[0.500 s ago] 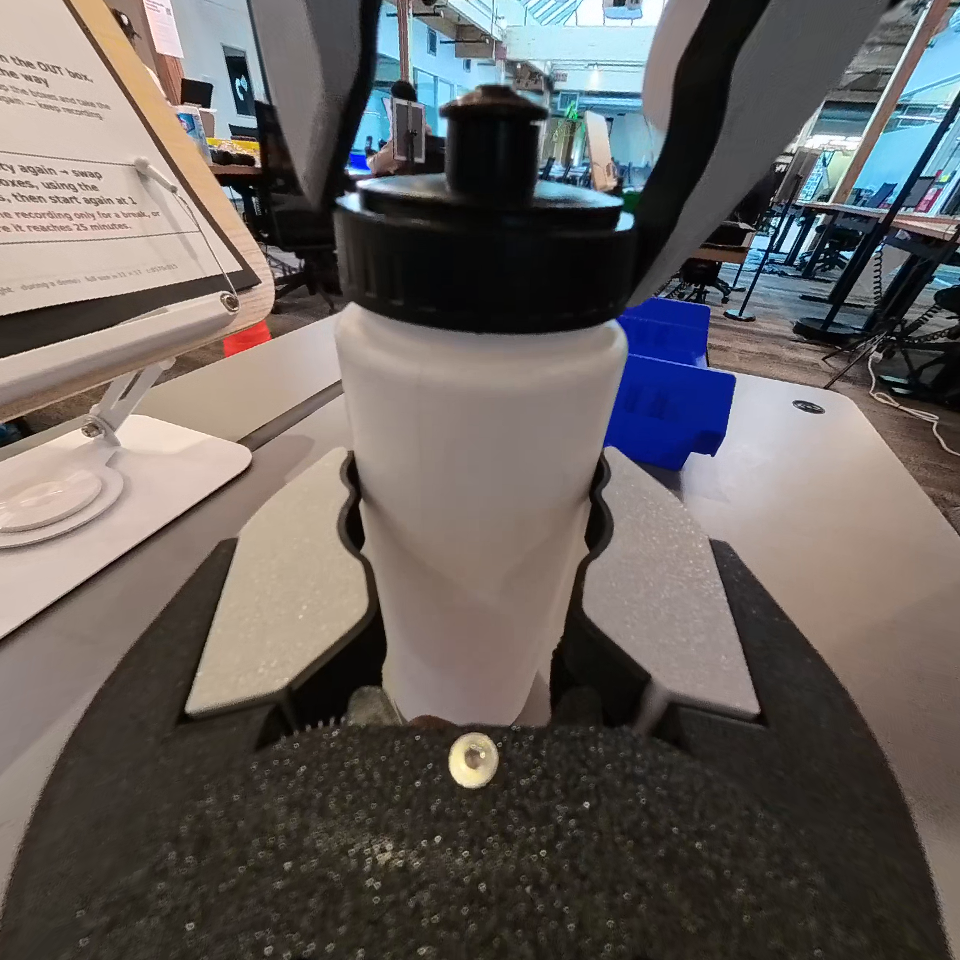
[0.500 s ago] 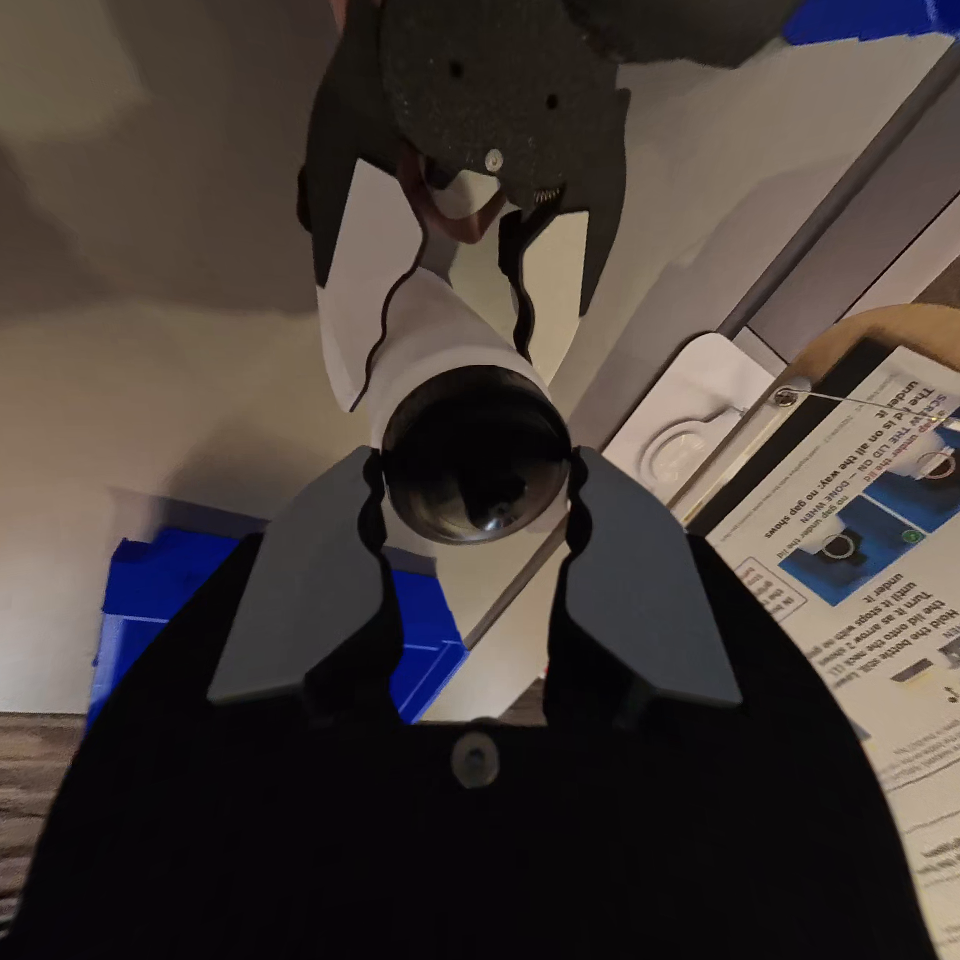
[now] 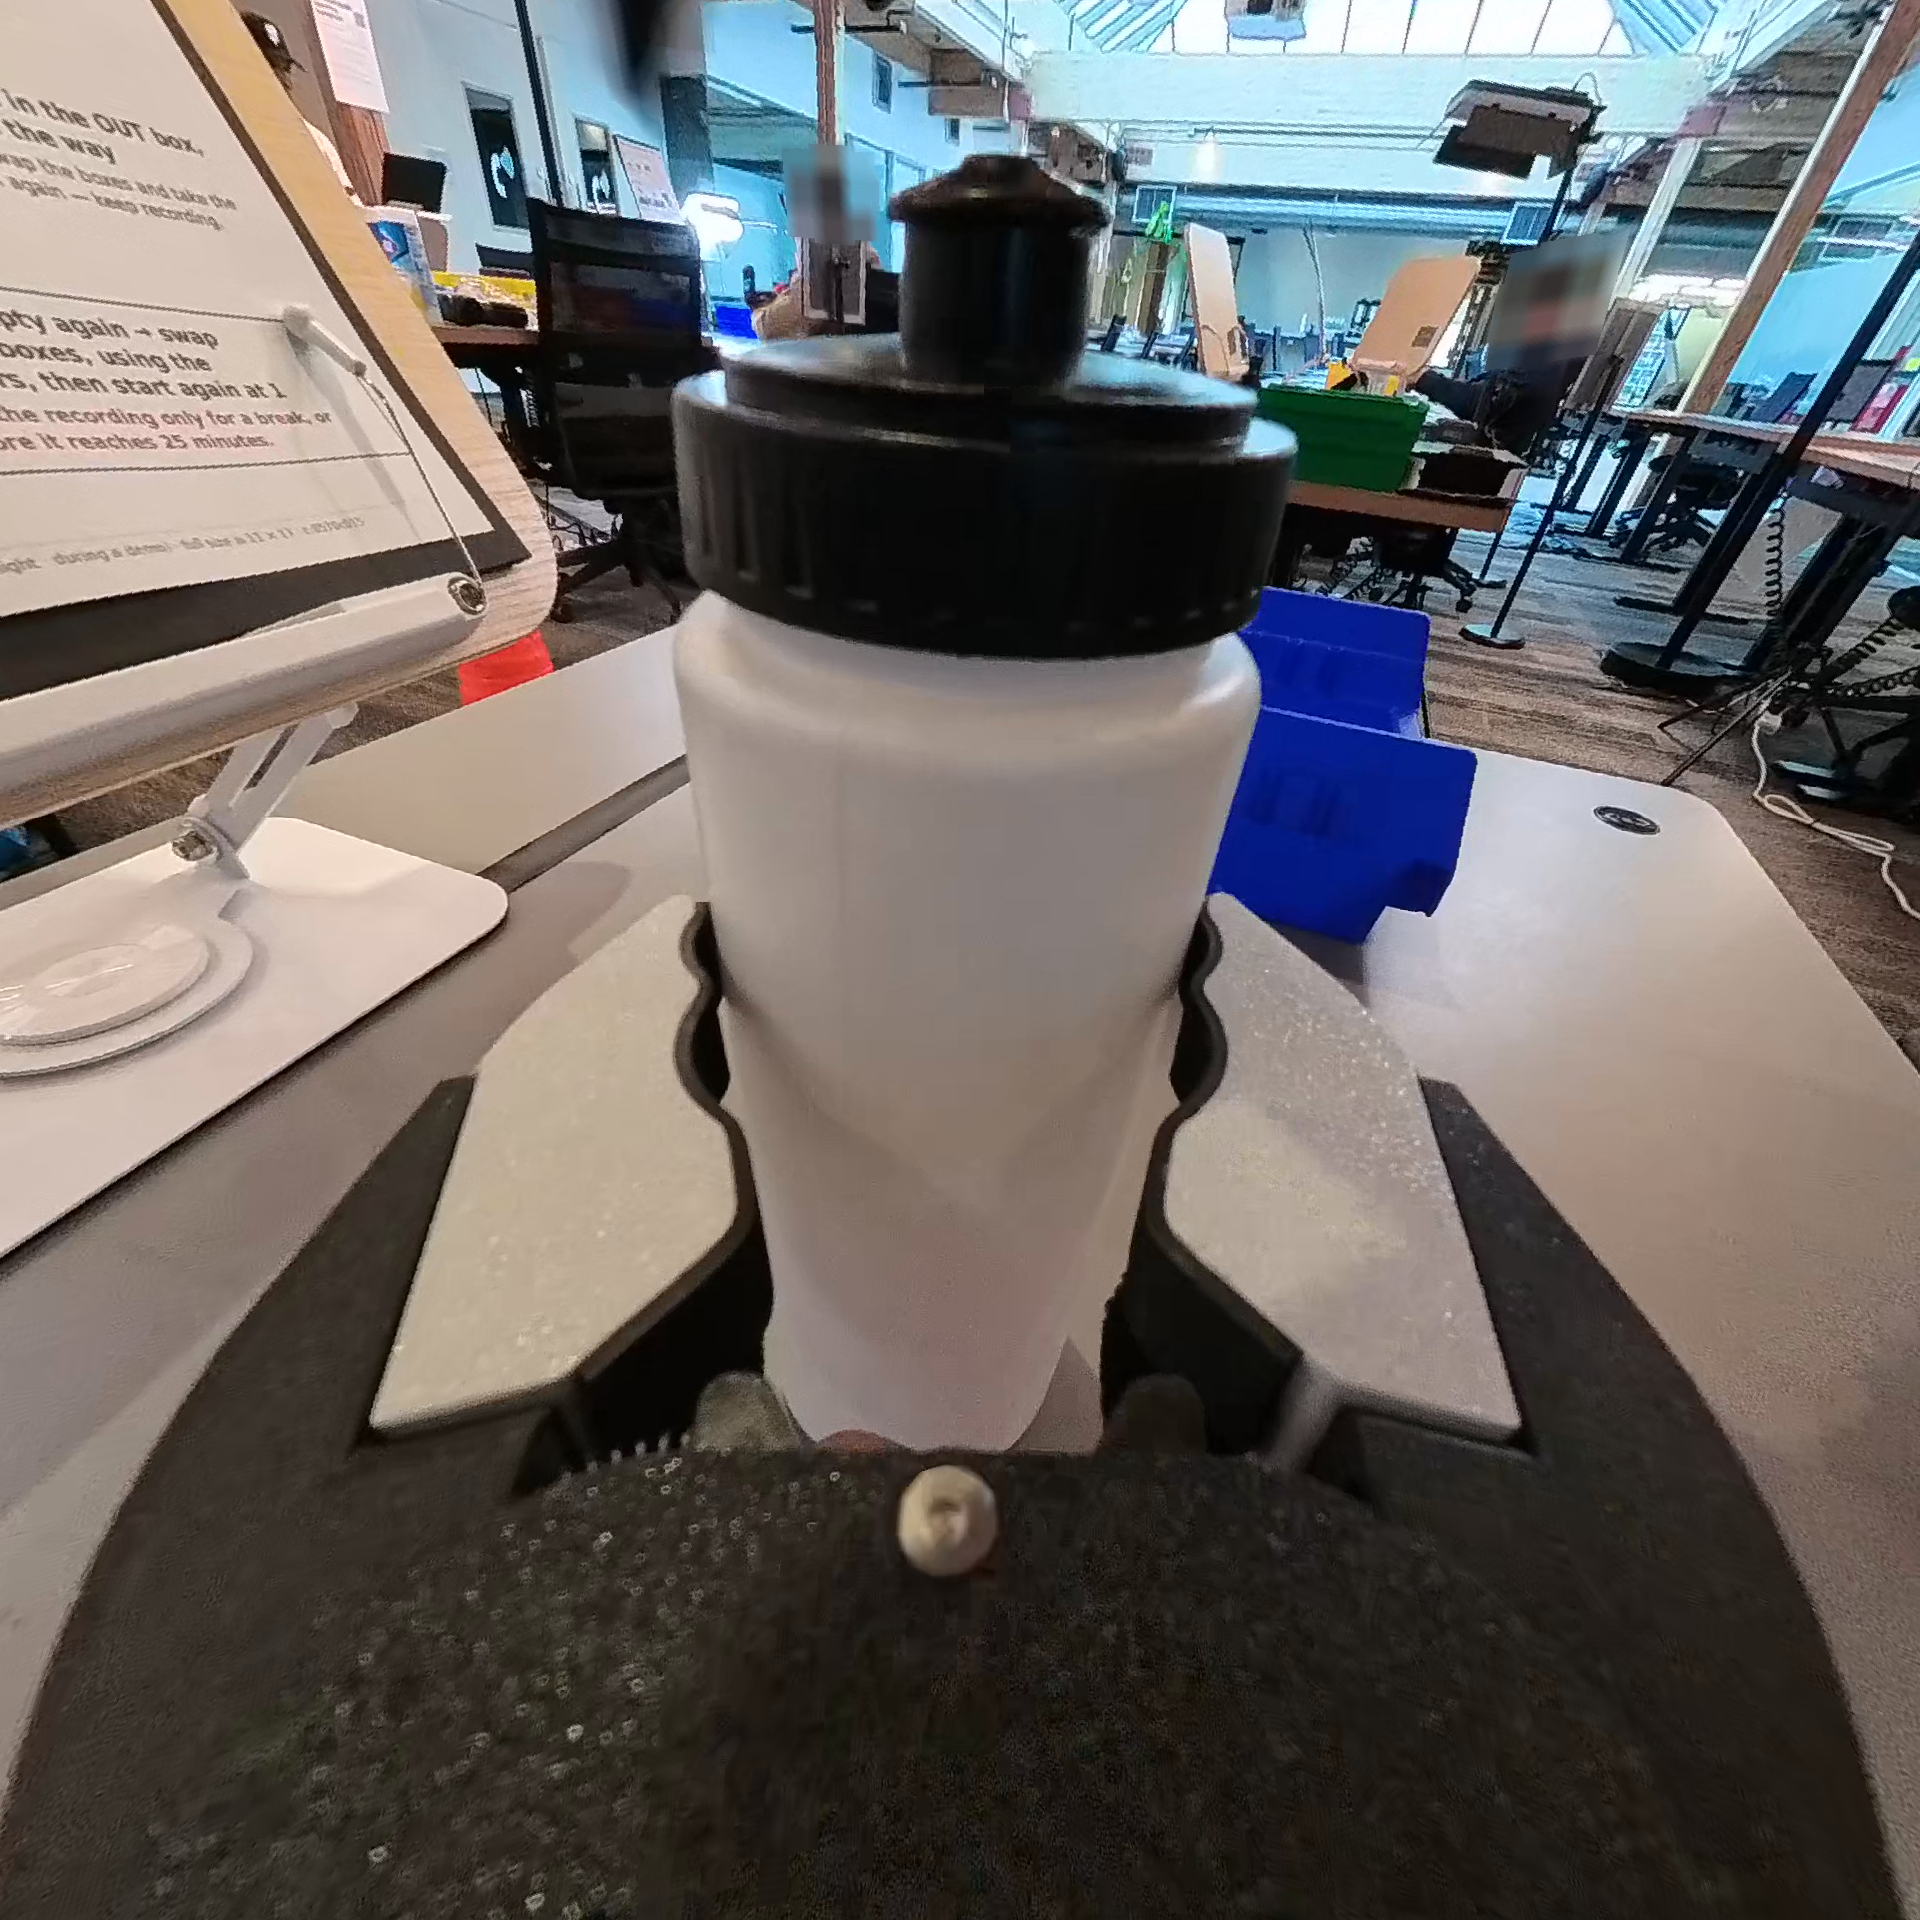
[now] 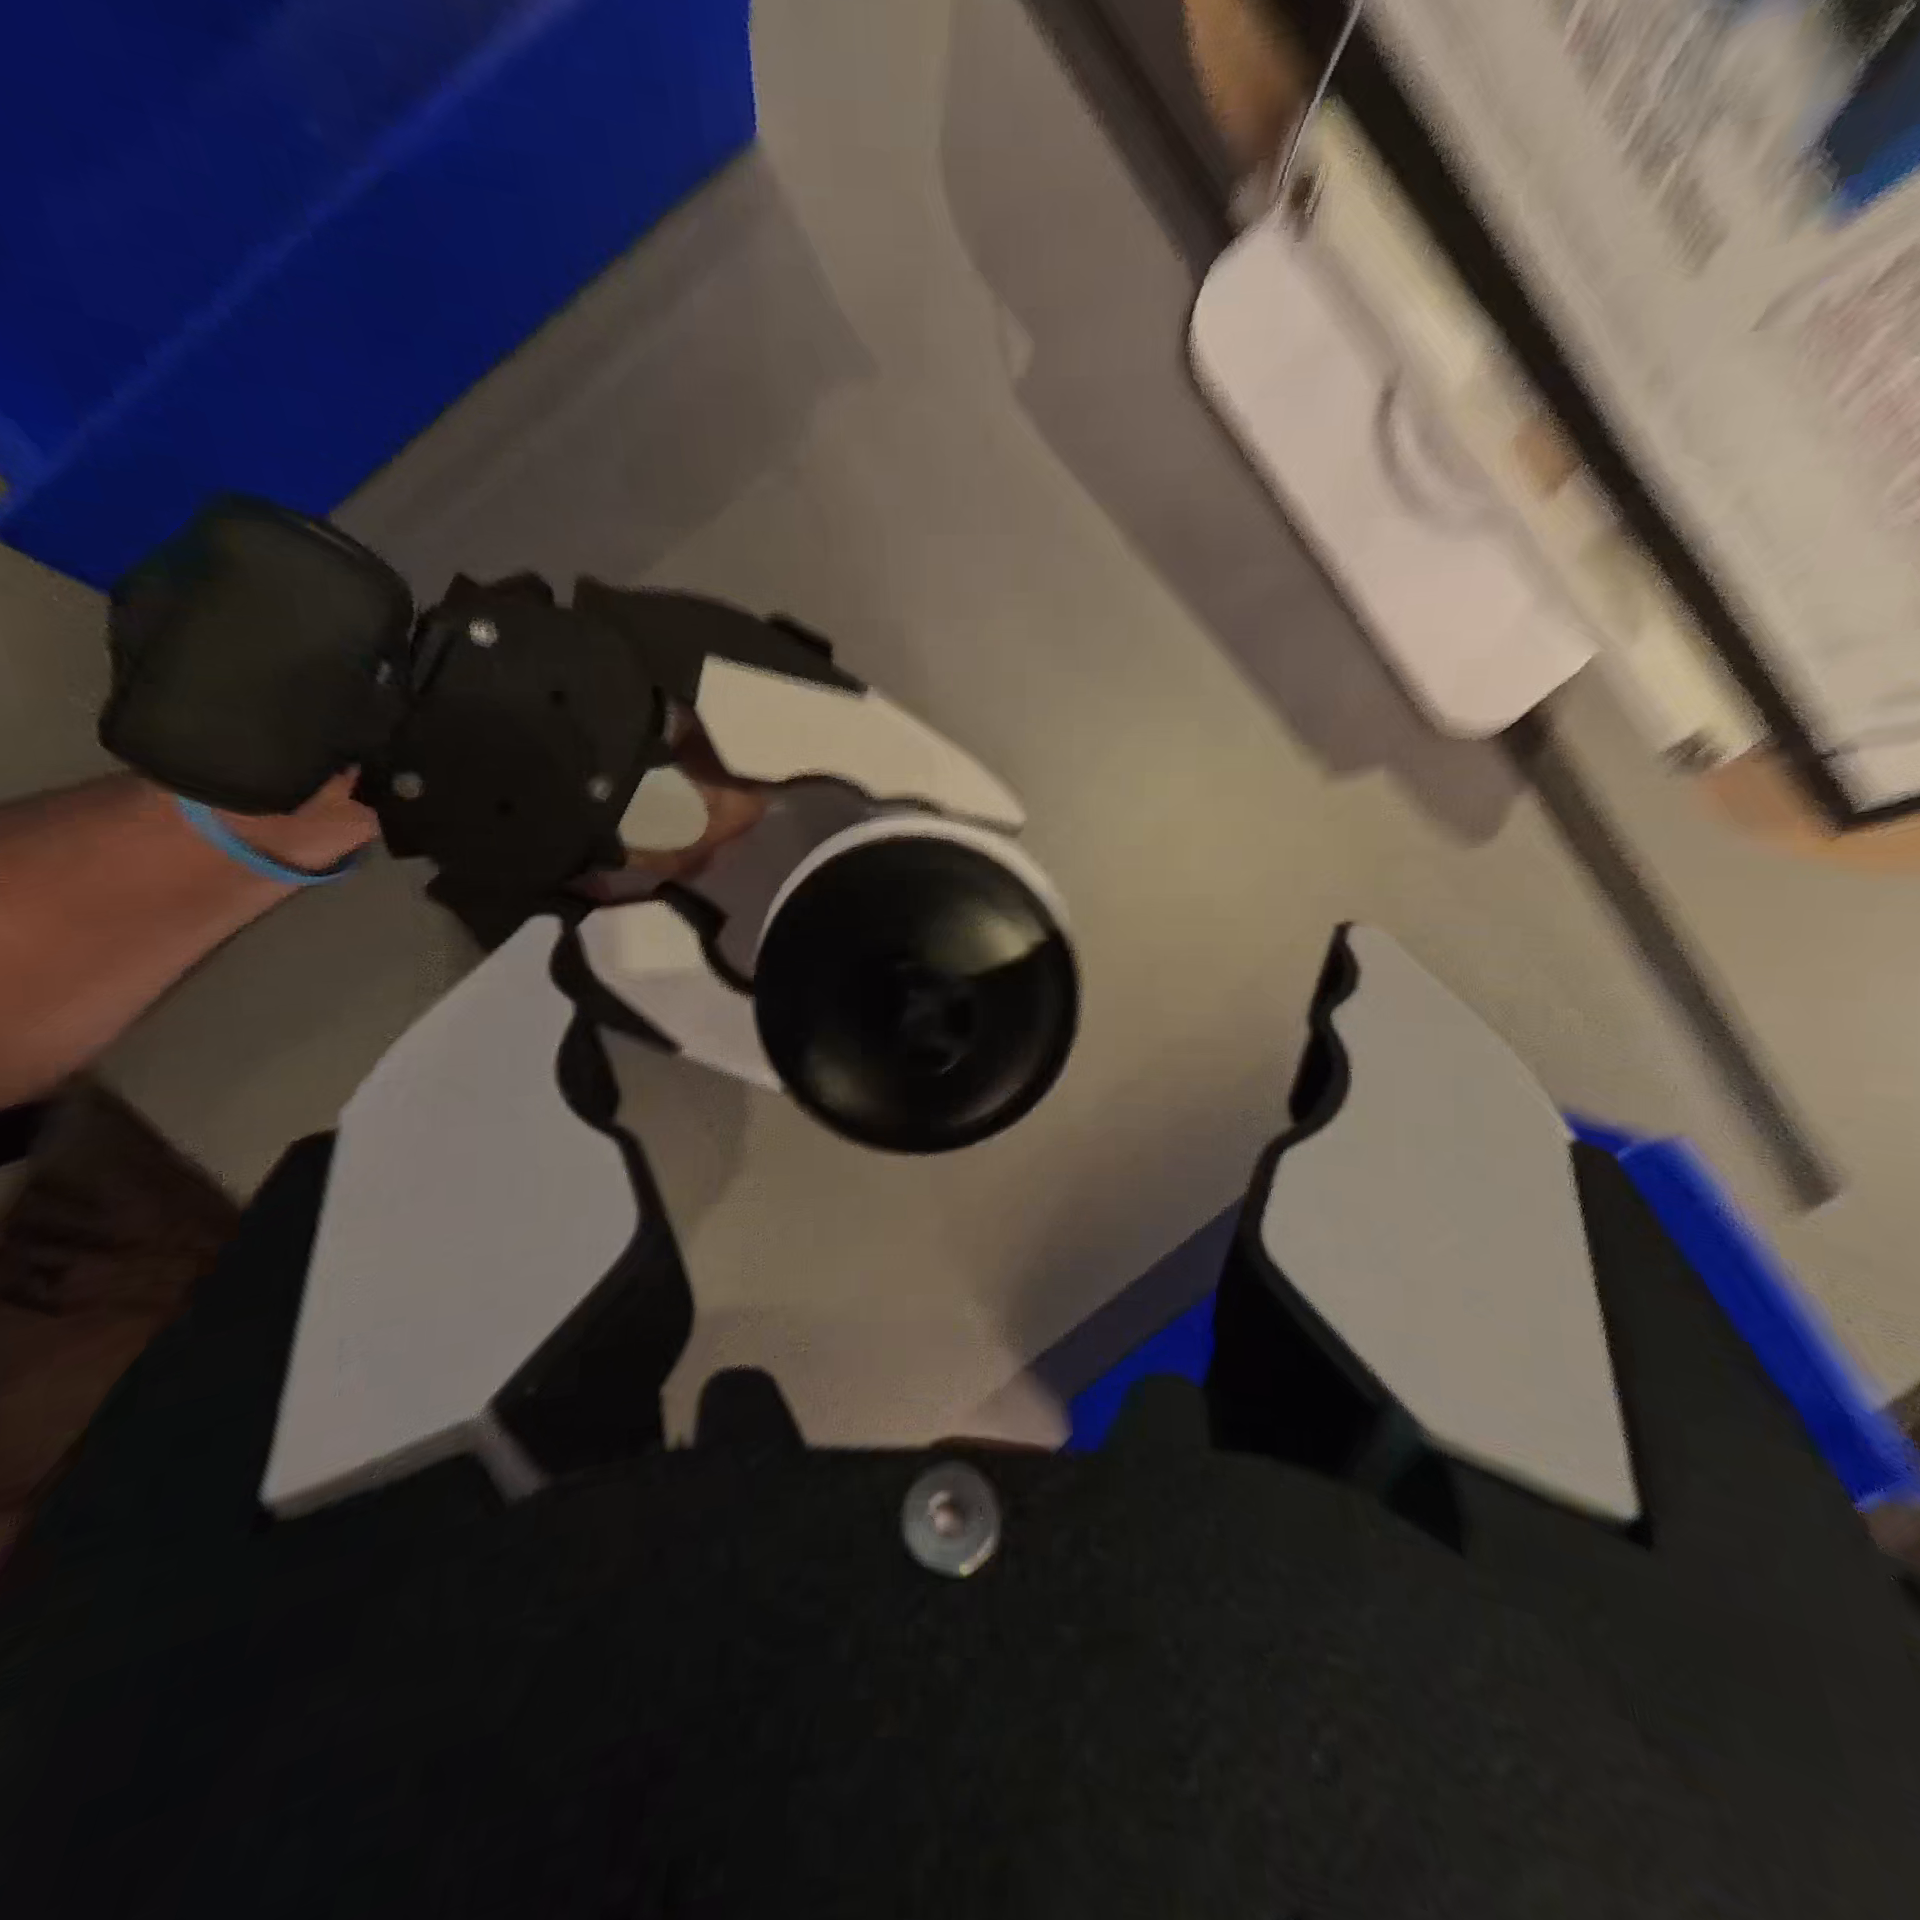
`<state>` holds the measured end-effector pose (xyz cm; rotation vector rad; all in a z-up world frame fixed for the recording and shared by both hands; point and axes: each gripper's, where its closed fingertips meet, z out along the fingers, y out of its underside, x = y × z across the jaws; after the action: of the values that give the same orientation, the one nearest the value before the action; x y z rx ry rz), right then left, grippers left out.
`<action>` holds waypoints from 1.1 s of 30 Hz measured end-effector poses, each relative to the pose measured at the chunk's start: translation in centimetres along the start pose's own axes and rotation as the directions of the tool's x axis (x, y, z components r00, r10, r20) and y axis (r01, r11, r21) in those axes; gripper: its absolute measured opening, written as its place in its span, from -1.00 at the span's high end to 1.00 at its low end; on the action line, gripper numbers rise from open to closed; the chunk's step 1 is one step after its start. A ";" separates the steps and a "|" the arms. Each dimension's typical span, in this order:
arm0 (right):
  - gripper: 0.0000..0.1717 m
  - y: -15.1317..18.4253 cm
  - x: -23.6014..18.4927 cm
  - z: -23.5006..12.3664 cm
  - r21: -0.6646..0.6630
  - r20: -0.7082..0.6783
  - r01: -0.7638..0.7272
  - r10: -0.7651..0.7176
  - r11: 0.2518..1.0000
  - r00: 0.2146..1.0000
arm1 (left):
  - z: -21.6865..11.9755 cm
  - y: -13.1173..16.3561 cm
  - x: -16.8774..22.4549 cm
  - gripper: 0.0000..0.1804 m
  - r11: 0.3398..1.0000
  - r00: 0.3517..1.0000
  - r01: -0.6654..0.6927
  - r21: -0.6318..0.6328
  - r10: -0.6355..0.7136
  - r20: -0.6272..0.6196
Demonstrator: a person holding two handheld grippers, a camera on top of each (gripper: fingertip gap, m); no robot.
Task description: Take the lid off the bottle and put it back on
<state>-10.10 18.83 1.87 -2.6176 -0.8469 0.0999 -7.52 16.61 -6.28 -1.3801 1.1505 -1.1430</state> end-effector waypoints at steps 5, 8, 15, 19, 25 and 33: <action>-0.42 2.0 1.5 1.1 -0.087 -0.134 -0.151 0.139 0.985 0.981 | 0.0 0.1 0.0 0.07 1.000 1.000 0.001 -0.003 -0.001 0.002; -0.26 2.1 1.6 1.2 -0.104 -0.102 -0.204 0.194 0.973 0.976 | 0.0 0.1 -0.1 0.07 1.000 1.000 0.000 -0.004 0.000 0.007; 0.22 2.0 -0.7 1.3 -0.182 0.089 -0.050 0.067 0.982 0.994 | 0.0 0.2 0.1 0.08 1.000 1.000 -0.008 -0.012 0.008 -0.005; 0.22 2.2 -1.0 1.2 -0.219 0.188 0.253 -0.214 0.942 0.959 | 0.0 0.3 0.2 0.08 1.000 1.000 -0.008 -0.013 0.008 -0.013; 0.30 2.1 -1.9 0.5 -0.058 0.229 0.868 -0.840 0.493 0.492 | 0.1 0.3 0.1 0.08 1.000 1.000 0.000 -0.017 0.000 -0.014; 0.05 -0.6 -3.6 -3.5 0.158 0.106 0.754 -0.770 0.638 0.629 | 0.0 0.7 0.2 0.09 0.998 1.000 -0.029 -0.058 0.028 -0.002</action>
<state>-12.76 16.03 5.14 -1.9486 -1.8917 0.1162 -7.51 16.37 -7.02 -1.4029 1.2094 -1.0981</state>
